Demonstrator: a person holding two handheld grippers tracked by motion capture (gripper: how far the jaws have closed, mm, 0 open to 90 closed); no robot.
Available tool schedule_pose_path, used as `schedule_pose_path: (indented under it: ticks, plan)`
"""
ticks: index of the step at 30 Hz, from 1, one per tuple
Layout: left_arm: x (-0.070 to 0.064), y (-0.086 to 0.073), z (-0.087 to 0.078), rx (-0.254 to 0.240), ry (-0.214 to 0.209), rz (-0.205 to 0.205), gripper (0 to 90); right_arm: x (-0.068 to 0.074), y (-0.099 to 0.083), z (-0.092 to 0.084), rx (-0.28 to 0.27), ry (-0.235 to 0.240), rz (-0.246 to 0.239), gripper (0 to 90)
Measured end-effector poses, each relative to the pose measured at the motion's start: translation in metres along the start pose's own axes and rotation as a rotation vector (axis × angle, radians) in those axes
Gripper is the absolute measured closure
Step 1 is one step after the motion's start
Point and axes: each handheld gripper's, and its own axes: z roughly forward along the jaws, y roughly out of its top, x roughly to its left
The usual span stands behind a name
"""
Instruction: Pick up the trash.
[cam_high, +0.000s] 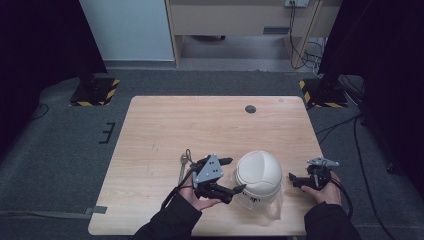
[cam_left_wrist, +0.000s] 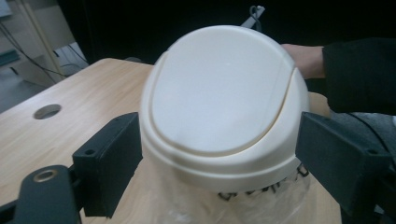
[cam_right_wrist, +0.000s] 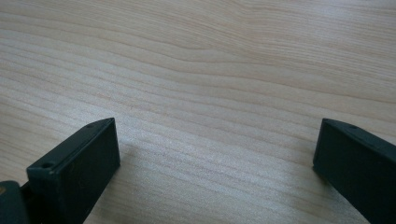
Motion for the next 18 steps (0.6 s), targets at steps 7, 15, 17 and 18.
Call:
schedule_pose_path:
  ticks: [7, 15, 17, 18]
  plan:
    - [-0.01, -0.001, 0.018, 0.037, -0.039, 0.017, 14.7, 0.0, 0.0, 0.0, 0.001, 0.001, -0.002, 0.9]
    - [-0.017, -0.002, 0.032, 0.061, -0.071, 0.021, 15.1, 0.0, 0.0, 0.0, 0.001, 0.001, 0.0, 0.9]
    - [-0.018, -0.001, 0.036, 0.069, -0.079, 0.018, 15.0, 0.0, 0.0, 0.0, 0.001, 0.001, 0.0, 0.9]
    - [-0.018, -0.001, 0.037, 0.072, -0.081, 0.018, 15.0, 0.0, 0.0, 0.0, 0.001, 0.001, 0.0, 0.9]
